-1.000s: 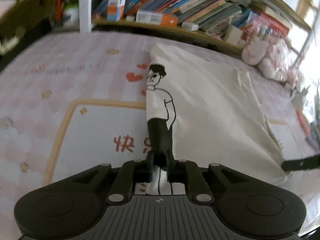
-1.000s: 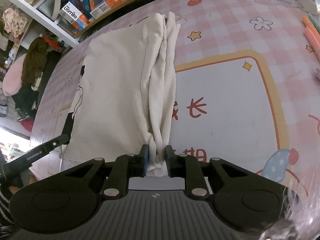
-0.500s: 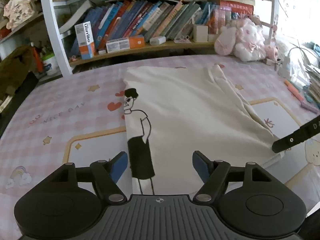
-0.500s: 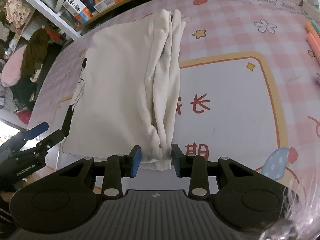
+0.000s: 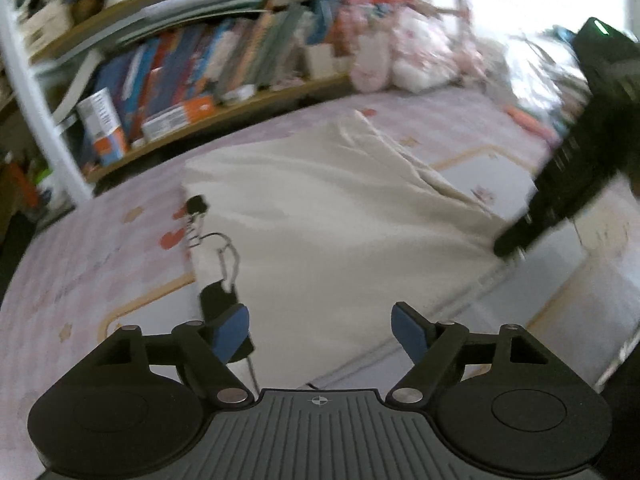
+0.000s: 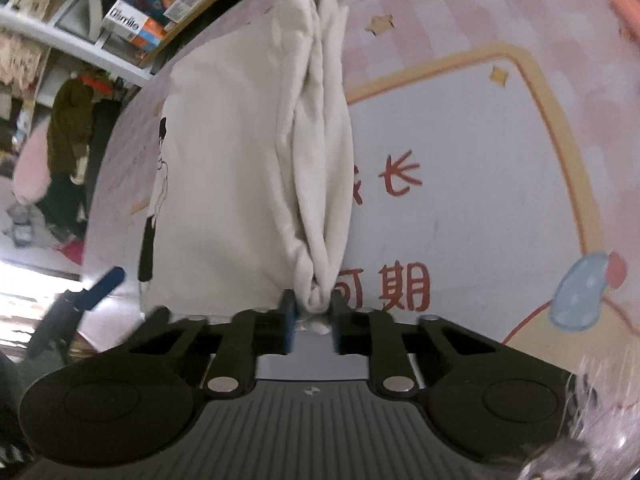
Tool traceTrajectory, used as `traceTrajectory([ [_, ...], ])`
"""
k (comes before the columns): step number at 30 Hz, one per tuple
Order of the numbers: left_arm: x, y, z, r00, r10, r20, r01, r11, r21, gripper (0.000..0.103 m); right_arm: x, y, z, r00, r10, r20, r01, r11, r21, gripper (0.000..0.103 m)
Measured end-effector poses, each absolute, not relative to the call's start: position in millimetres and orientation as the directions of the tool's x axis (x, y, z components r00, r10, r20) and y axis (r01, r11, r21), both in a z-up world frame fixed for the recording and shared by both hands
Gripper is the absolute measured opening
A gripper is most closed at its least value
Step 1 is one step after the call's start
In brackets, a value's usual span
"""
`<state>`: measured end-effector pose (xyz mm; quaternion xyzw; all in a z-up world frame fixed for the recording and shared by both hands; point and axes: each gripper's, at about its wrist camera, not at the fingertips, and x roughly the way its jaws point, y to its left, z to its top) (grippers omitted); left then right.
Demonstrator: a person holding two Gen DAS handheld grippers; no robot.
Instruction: Fold clothes
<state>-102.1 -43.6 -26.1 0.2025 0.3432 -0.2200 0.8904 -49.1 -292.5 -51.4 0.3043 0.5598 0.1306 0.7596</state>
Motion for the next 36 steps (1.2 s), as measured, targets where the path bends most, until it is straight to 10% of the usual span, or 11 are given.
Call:
traceTrajectory([
  [10,-109,-67,-47,0.705,-0.229,-0.672,0.596,0.704,0.385,0.084,-42,-296,8,0.469,0.650,-0.598,0.059,0.653,0.755,0.010],
  [24,-95,-57,-58,0.760,-0.157,-0.631,0.543,0.688,0.482,0.083,-49,-297,-9,0.429,0.588,-0.686,0.096,0.725,0.682,0.010],
  [28,-96,-56,-55,0.751,-0.182,-0.634,0.565,0.674,0.476,0.064,-52,-295,-15,0.425,0.560,-0.711,0.092,0.755,0.649,0.011],
  [36,-93,-58,-48,0.728,-0.230,-0.646,0.603,0.665,0.442,0.048,-61,-279,-1,0.469,0.352,-0.810,-0.096,0.932,0.350,0.055],
])
